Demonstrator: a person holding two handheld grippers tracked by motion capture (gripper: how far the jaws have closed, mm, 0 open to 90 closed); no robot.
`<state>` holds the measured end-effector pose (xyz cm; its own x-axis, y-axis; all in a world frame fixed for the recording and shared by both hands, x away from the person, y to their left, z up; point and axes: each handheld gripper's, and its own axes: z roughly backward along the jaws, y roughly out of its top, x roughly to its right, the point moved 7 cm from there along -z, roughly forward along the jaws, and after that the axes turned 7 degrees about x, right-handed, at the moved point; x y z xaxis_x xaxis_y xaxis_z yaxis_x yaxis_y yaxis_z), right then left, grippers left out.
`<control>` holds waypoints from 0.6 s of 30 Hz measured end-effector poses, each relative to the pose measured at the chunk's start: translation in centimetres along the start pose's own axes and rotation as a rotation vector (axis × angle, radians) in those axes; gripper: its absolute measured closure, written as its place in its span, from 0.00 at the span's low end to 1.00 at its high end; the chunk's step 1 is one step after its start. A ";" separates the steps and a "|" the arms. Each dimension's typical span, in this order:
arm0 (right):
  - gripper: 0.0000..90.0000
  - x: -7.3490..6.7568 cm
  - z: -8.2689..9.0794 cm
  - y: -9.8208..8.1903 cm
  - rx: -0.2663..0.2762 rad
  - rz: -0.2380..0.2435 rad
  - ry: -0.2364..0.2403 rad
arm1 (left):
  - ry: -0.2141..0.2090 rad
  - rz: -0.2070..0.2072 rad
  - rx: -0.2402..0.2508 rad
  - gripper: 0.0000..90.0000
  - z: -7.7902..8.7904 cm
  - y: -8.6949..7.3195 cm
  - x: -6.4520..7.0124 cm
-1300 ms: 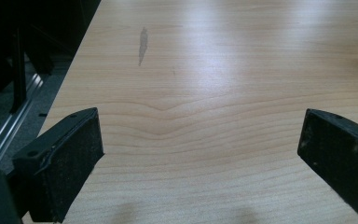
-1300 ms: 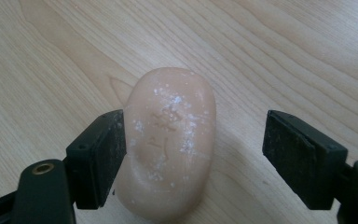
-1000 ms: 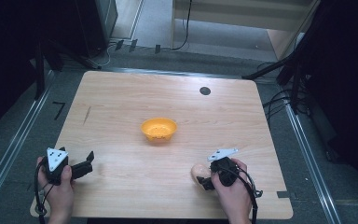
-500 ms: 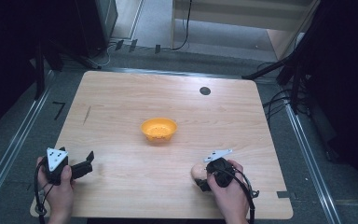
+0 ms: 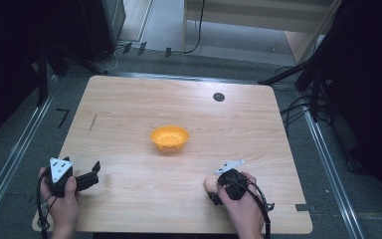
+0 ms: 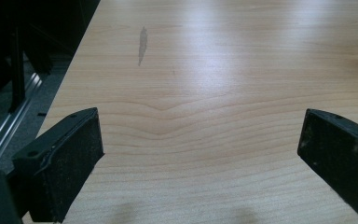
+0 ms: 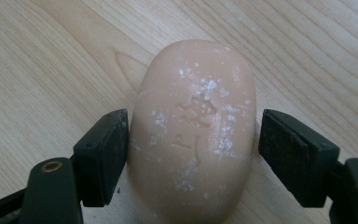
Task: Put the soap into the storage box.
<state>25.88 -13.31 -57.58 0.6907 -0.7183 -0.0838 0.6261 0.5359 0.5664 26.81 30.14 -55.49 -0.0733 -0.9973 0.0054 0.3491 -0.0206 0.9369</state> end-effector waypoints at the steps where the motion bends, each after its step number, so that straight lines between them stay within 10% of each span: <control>1: 0.28 0.0 0.0 0.0 -0.004 0.001 -0.003 | 0.000 0.000 -0.001 0.00 0.0 0.0 0.0; 18: 0.30 -0.2 -0.5 -0.2 -0.044 0.037 -0.033 | 0.001 0.000 -0.002 0.00 0.0 0.0 0.0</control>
<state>25.79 -13.03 -58.03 0.7021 -0.7112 -0.0360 0.6158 0.5809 0.5323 26.79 30.11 -55.50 -0.0726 -0.9974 0.0046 0.3506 -0.0212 0.9363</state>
